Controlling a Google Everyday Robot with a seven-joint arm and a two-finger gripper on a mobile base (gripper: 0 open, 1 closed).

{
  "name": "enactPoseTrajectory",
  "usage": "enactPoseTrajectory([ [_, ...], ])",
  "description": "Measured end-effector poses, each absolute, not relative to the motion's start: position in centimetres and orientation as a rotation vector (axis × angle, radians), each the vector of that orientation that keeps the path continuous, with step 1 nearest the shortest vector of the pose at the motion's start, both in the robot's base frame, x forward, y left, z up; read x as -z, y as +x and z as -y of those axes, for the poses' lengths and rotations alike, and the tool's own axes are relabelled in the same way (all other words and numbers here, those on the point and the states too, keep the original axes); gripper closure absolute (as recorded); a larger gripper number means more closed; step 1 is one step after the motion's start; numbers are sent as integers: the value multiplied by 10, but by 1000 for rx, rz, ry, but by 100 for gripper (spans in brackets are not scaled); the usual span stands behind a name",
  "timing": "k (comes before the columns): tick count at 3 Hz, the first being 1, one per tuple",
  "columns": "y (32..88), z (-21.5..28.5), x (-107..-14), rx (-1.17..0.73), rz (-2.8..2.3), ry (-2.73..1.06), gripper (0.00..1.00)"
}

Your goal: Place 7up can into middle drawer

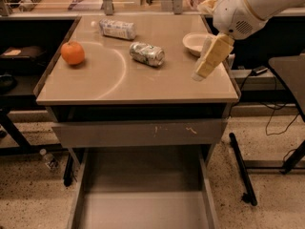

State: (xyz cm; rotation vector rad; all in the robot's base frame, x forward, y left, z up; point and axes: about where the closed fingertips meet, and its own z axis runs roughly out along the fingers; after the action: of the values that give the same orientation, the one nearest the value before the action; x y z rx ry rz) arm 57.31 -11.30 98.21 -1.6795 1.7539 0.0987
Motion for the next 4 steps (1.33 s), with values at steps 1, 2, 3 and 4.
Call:
enactPoseTrajectory([
  [1,590,96,-944,-245,-1760,-1500,0],
  [2,602,83,-912,-381,-1781,-1288,0],
  [3,635,78,-914,-419,-1750,-1106,0],
  [4,643,79,-918,-399,-1736,-1076,0],
])
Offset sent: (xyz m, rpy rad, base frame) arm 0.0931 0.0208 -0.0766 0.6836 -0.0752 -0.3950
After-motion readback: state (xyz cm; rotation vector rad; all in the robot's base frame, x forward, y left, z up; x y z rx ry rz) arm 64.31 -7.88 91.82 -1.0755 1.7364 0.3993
